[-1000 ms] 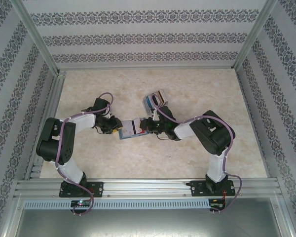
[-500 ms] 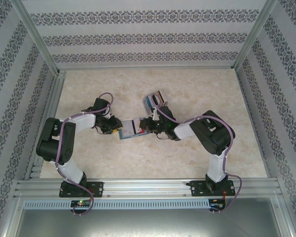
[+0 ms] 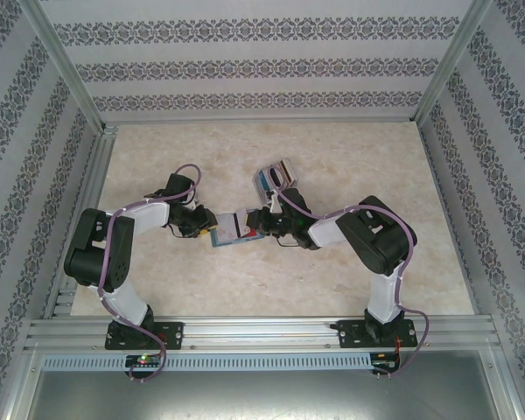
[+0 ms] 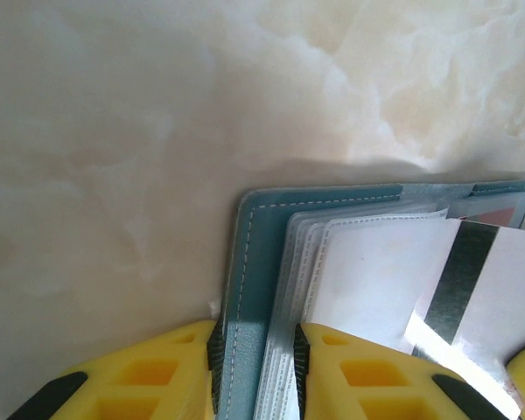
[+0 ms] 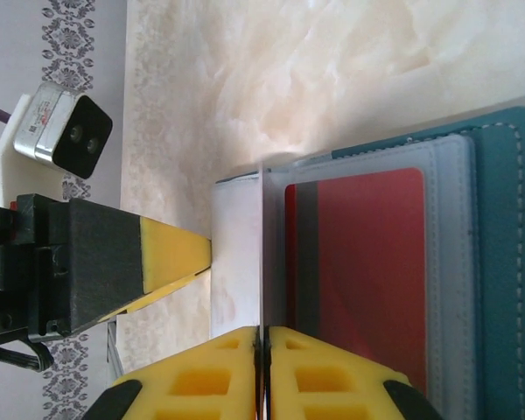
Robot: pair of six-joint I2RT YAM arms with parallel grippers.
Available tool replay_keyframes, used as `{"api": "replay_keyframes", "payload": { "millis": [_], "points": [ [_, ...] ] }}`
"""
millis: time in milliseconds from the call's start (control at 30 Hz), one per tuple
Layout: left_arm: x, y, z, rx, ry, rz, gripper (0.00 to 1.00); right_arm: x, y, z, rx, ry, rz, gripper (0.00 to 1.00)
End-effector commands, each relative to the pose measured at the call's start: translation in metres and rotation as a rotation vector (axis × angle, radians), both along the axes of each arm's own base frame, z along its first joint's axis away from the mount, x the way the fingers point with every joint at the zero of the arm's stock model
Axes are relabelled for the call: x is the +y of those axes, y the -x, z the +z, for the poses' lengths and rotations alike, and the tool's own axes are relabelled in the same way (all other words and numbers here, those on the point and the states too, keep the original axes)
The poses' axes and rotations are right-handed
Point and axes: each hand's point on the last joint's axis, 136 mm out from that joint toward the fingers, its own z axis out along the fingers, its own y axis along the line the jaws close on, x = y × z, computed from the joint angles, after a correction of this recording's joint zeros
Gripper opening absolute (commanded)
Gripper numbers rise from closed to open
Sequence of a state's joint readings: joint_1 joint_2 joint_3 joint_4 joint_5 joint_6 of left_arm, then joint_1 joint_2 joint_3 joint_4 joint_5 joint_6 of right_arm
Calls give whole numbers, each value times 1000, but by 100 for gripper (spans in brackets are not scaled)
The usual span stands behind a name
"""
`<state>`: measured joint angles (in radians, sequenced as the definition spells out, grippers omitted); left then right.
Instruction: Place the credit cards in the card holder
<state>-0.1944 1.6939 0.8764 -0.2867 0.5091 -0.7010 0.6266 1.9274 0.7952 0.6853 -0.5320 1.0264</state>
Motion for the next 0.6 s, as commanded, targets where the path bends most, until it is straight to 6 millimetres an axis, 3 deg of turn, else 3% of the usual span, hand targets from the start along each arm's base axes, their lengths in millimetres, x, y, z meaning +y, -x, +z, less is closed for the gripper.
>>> {"api": "replay_keyframes", "payload": {
  "millis": [0, 233, 567],
  "points": [
    [2, 2, -3, 1, 12, 8, 31, 11, 5, 8, -8, -47, 30, 13],
    [2, 4, -3, 0, 12, 10, 31, 13, 3, -2, 3, -79, 19, 12],
    [3, 3, -3, 3, 6, 5, 30, -10, 2, -2, -13, -46, -17, 12]
  ]
}}
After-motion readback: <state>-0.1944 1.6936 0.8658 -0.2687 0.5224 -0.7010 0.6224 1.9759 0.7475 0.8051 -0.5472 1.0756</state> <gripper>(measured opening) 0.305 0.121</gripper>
